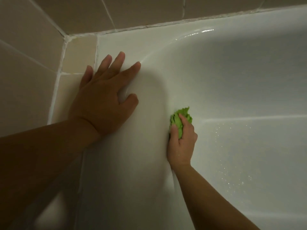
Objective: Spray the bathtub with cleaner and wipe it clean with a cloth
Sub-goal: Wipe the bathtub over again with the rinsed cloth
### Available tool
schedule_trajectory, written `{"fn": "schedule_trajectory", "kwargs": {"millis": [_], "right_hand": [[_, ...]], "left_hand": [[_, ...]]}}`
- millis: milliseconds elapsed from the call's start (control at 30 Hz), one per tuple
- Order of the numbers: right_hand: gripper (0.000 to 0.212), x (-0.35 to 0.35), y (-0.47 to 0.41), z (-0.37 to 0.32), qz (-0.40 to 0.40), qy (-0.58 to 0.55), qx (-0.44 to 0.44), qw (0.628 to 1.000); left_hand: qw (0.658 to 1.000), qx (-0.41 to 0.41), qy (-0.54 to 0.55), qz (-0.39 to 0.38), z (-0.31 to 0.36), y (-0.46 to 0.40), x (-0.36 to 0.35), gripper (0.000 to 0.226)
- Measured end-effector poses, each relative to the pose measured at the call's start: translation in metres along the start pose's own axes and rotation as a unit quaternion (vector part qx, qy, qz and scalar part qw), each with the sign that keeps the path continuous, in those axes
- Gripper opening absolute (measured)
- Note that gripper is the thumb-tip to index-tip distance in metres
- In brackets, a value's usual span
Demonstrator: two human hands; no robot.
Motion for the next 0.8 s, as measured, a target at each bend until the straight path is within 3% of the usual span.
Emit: {"fn": "schedule_trajectory", "kwargs": {"millis": [133,233,333,433,600,700,800], "right_hand": [[0.045,-0.006,-0.048,0.060,0.016,0.058,-0.148,0.987],[0.046,-0.015,-0.080,0.057,0.060,0.041,-0.193,0.978],[0.044,-0.013,-0.060,0.034,0.052,0.001,-0.124,0.991],[0.043,-0.003,-0.027,0.057,-0.008,0.014,-0.052,0.999],[0.046,0.004,-0.063,0.115,-0.008,0.166,-0.124,0.978],[0.048,-0.006,-0.082,0.098,0.023,0.104,-0.191,0.976],[0.044,-0.008,-0.047,0.050,-0.009,0.025,-0.077,0.997]], "left_hand": [[1.000,-0.002,0.002,0.000,0.000,-0.004,0.001,0.074],[1.000,-0.008,0.000,-0.004,0.000,-0.009,0.000,0.075],[1.000,-0.011,-0.002,-0.003,0.004,-0.014,0.002,0.073],[1.000,-0.019,0.002,0.001,0.007,-0.017,0.004,0.074],[1.000,-0.029,0.000,0.010,0.007,-0.021,0.004,0.073],[0.999,-0.037,0.002,0.019,0.009,-0.023,0.005,0.074],[0.999,-0.041,0.004,0.025,0.011,-0.025,0.006,0.073]]}}
Point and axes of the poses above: each hand's wrist, its own y-axis away from the middle knuckle, its own x-axis out of the back of the hand, z = x × y, the point moved 8 cm from there along -y, towards the middle knuckle, and after that the axes turned 2 degrees about y, right-handed, at the moved point
